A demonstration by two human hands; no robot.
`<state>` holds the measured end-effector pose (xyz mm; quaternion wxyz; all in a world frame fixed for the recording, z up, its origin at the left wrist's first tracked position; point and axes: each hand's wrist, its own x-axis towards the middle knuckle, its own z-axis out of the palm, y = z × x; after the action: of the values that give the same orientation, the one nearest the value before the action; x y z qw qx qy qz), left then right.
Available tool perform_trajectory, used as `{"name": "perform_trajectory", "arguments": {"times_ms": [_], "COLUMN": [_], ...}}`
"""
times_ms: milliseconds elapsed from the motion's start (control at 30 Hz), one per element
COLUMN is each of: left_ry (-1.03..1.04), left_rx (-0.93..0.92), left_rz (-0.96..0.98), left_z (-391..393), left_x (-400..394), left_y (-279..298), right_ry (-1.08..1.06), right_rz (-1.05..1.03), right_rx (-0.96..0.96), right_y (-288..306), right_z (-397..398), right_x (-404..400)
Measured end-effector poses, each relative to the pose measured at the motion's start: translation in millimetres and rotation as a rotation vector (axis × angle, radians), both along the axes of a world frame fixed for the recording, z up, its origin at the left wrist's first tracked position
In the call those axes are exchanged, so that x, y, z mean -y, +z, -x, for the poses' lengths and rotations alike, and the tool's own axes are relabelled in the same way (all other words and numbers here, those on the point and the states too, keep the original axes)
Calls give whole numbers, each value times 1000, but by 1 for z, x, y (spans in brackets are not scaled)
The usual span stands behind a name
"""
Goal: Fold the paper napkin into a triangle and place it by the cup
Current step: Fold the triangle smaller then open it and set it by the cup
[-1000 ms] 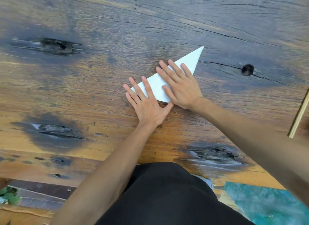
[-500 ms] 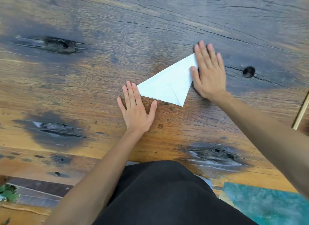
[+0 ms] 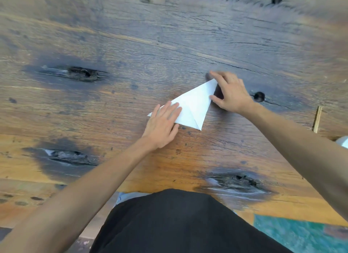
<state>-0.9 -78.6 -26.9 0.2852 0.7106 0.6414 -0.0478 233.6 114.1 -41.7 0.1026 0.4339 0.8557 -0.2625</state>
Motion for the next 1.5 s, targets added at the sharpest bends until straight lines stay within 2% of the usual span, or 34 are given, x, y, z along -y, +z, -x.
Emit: {"name": "perform_trajectory", "arguments": {"times_ms": [133, 600, 833, 1000, 1067, 1200, 1367, 1500], "left_ry": [-151, -102, -108, -93, -51, 70, 224, 261], "left_rx": [-73, -118, -96, 20, 25, 46, 151, 179], "left_rz": [44, 35, 18, 1, -46, -97, 9, 23], "left_z": [-5, -28, -39, -33, -23, 6, 30, 29], "left_x": [-22, -34, -55, -67, -64, -47, -21, -12], "left_y": [0, 5, 1, -1, -1, -4, -9, -11], "right_ry": [81, 29, -150, -461, -534, -460, -264, -206], "right_rz": [54, 250, 248, 327, 277, 80, -15, -63], "right_rx": [51, 51, -47, -318, -389, -394, -396, -352], "right_y": [6, 25, 28, 40, 45, 51, 45, 32], "right_z": [9, 25, 30, 36, 39, 45, 50, 58], "right_x": [-16, -50, -72, -67, -55, -9, 52, 81]}}
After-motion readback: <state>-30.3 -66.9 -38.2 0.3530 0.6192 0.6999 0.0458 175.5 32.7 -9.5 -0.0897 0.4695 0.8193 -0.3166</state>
